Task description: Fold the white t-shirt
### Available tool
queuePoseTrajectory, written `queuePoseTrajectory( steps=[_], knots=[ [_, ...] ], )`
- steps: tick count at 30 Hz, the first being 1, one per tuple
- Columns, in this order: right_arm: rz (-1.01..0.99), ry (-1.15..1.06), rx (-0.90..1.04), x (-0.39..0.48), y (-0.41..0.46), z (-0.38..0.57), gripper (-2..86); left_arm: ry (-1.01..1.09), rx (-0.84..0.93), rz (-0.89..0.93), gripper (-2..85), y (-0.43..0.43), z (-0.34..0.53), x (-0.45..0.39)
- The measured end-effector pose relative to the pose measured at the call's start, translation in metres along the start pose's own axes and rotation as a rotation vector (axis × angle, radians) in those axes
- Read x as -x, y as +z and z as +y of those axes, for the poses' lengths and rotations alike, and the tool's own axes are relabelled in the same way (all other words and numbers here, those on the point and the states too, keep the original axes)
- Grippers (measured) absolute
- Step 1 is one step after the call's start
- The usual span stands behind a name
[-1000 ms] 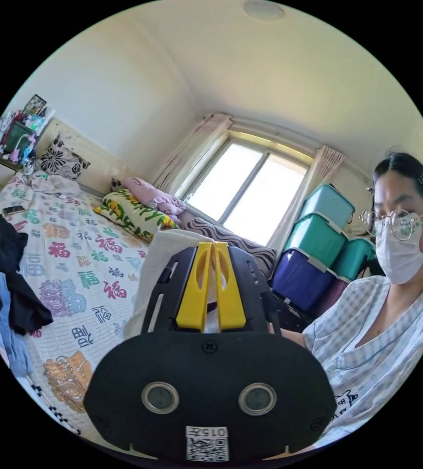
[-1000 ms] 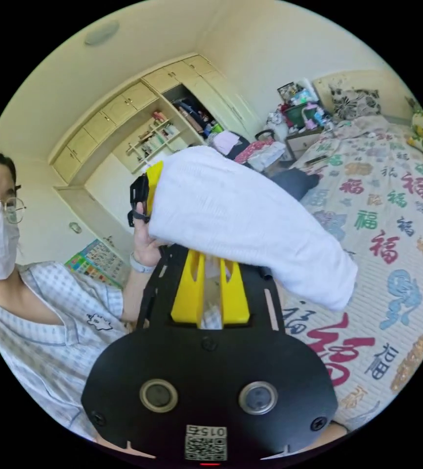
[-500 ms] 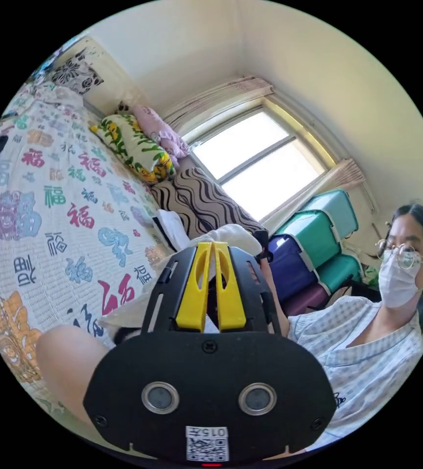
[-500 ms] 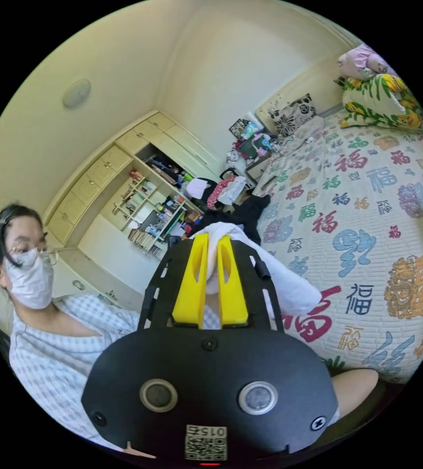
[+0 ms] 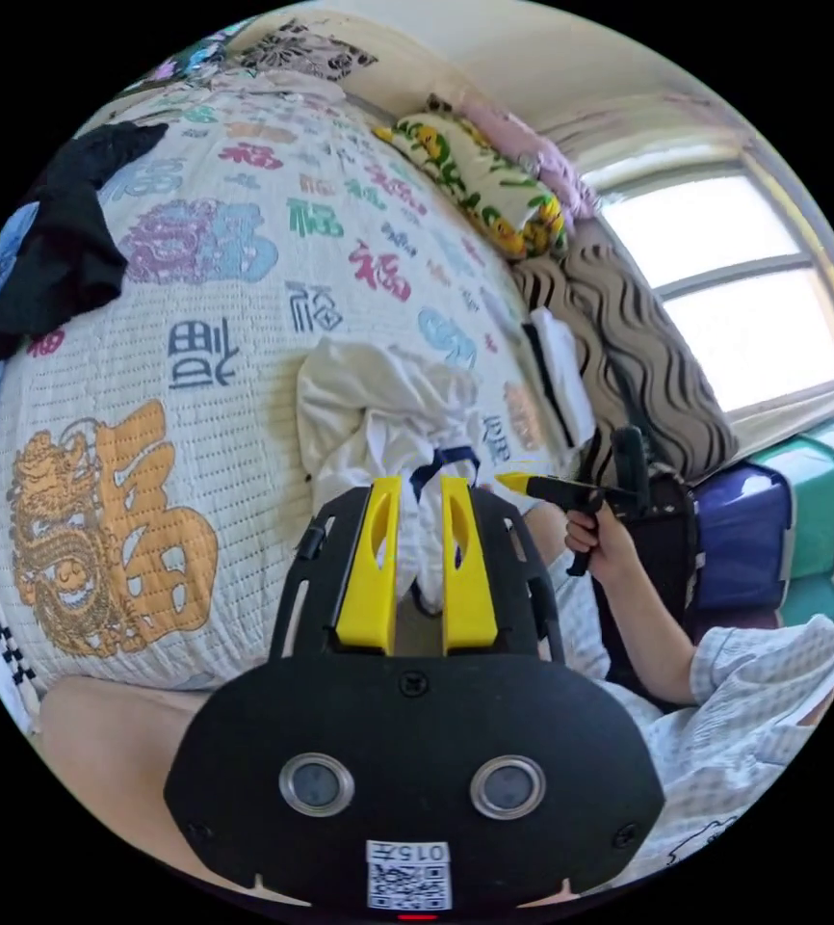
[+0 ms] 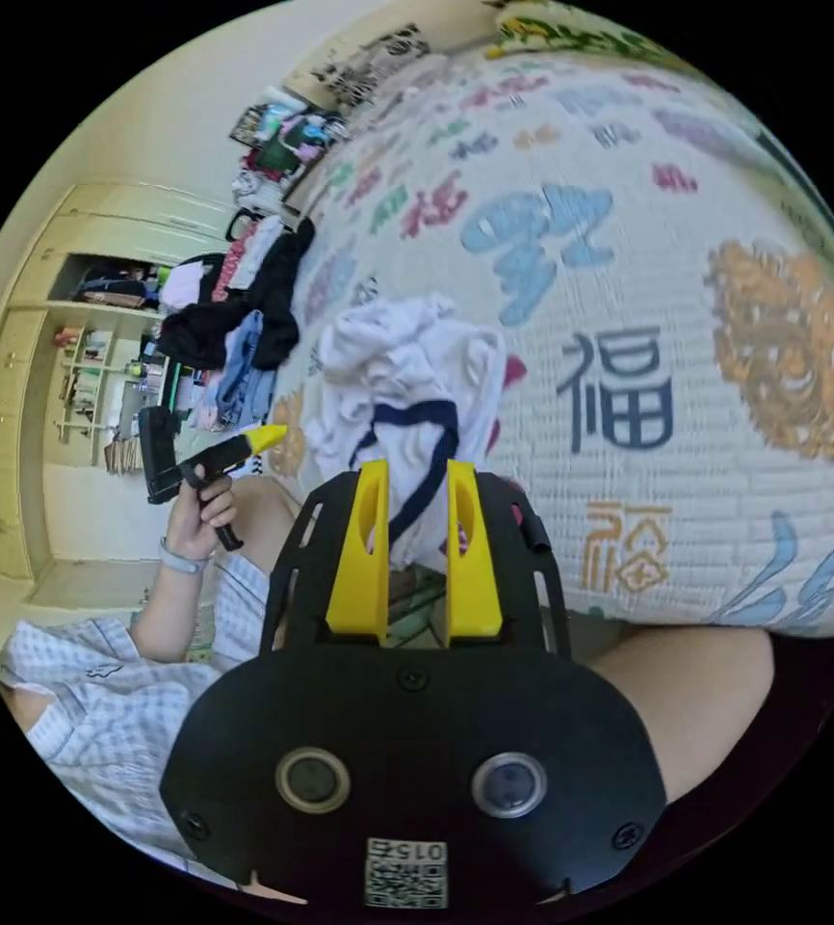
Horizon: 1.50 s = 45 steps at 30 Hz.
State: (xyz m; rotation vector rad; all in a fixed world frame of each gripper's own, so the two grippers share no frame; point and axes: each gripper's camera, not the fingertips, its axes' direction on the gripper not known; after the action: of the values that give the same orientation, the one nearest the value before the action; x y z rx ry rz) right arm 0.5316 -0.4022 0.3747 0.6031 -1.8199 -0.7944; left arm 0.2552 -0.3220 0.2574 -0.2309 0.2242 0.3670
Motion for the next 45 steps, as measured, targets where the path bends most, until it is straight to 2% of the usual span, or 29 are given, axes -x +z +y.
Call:
queuePoseTrajectory(
  steps=[5, 7, 11, 15, 20, 22, 27, 30, 33, 37, 41, 44, 45],
  knots=[
    [-0.034, 0.020, 0.005, 0.001, 0.025, -0.005, 4.2, 0.038, 0.180, -0.147, 3.4, 0.094, -0.018, -0.004],
    [-0.014, 0.007, 0.015, 0.006, 0.026, -0.008, 2.3, 0.021, 0.233, -0.105, 1.3, 0.115, -0.025, -0.001],
    [-0.101, 0.005, -0.067, 0.008, -0.004, 0.005, 0.9, 0.007, 0.097, -0.015, -0.2, 0.088, -0.023, 0.000],
    [-0.122, -0.001, -0.234, 0.012, -0.064, 0.041, 0.5, -0.015, -0.041, -0.052, -0.5, 0.041, 0.013, 0.005],
    [0.022, -0.041, -0.285, 0.045, -0.095, 0.082, 0.4, -0.034, 0.080, -0.197, 0.1, 0.056, 0.055, -0.007],
    [0.064, -0.089, -0.277, 0.061, -0.098, 0.094, 0.4, 0.030, 0.080, -0.187, 1.0, 0.065, 0.064, -0.028],
    [0.081, -0.274, -0.229, 0.109, -0.093, 0.114, 0.3, 0.415, 0.061, -0.218, 7.7, 0.115, 0.049, -0.149],
    [0.131, -0.347, -0.216, 0.133, -0.093, 0.126, 0.2, 0.623, 0.052, -0.287, 7.9, 0.151, 0.037, -0.214],
    [0.186, -0.413, -0.207, 0.152, -0.096, 0.141, -0.2, 0.733, 0.047, -0.309, 7.7, 0.176, 0.026, -0.253],
    [0.223, -0.439, -0.223, 0.163, -0.102, 0.159, -0.3, 0.801, 0.136, -0.309, 7.7, 0.209, 0.019, -0.277],
    [0.177, -0.357, -0.221, 0.151, -0.101, 0.170, -0.4, 0.801, 0.221, -0.432, 7.7, 0.252, 0.014, -0.275],
    [0.102, -0.321, -0.235, 0.145, -0.103, 0.177, -0.4, 0.750, 0.265, -0.217, 7.3, 0.262, 0.011, -0.272],
    [0.084, -0.323, -0.243, 0.145, -0.104, 0.180, -0.4, 0.758, 0.232, -0.213, 7.0, 0.261, 0.013, -0.277]
  ],
)
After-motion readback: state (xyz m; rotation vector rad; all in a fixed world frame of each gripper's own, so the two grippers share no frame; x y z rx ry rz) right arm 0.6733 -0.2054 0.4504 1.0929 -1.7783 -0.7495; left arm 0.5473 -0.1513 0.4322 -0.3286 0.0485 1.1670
